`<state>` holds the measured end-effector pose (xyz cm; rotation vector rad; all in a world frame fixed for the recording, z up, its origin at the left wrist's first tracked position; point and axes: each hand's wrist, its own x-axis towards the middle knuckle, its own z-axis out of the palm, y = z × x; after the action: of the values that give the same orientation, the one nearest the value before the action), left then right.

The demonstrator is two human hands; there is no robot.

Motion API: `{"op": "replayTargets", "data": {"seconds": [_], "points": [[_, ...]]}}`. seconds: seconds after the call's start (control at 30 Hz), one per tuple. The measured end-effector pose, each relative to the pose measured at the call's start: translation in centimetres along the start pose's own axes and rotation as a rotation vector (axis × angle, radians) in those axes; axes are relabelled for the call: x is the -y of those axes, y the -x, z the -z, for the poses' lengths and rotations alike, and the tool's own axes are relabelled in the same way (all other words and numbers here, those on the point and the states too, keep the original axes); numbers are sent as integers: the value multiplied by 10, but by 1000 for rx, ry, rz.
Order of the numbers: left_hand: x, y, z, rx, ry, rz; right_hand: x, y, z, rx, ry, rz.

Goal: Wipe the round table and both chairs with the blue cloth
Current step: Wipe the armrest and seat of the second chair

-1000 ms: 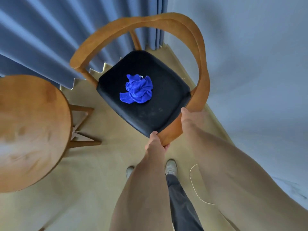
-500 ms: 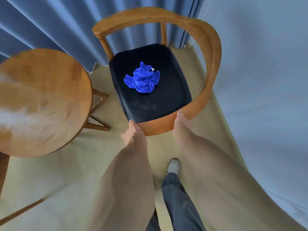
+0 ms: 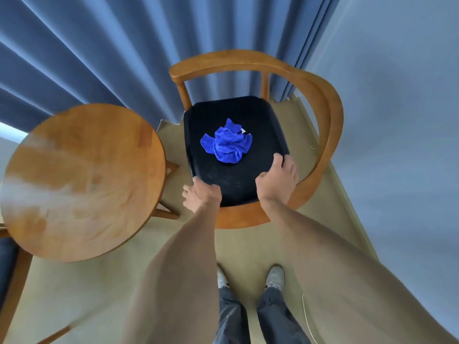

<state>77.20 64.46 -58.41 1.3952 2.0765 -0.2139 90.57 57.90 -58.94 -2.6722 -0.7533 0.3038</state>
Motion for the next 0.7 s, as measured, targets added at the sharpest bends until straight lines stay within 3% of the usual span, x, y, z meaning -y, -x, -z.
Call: {"op": "replayTargets", "data": {"seconds": [0.1, 0.3, 0.53, 0.7], "points": [[-8, -23, 6, 40, 50, -90, 23, -12, -10, 219, 49, 116], [-13, -83, -6, 101, 77, -176, 42, -21, -70, 359, -53, -86], [-40, -161, -61, 217, 170, -74, 39, -77, -144, 333, -157, -247], [-85, -203, -90, 263, 388, 45, 47, -128, -185, 280, -147, -191]]}}
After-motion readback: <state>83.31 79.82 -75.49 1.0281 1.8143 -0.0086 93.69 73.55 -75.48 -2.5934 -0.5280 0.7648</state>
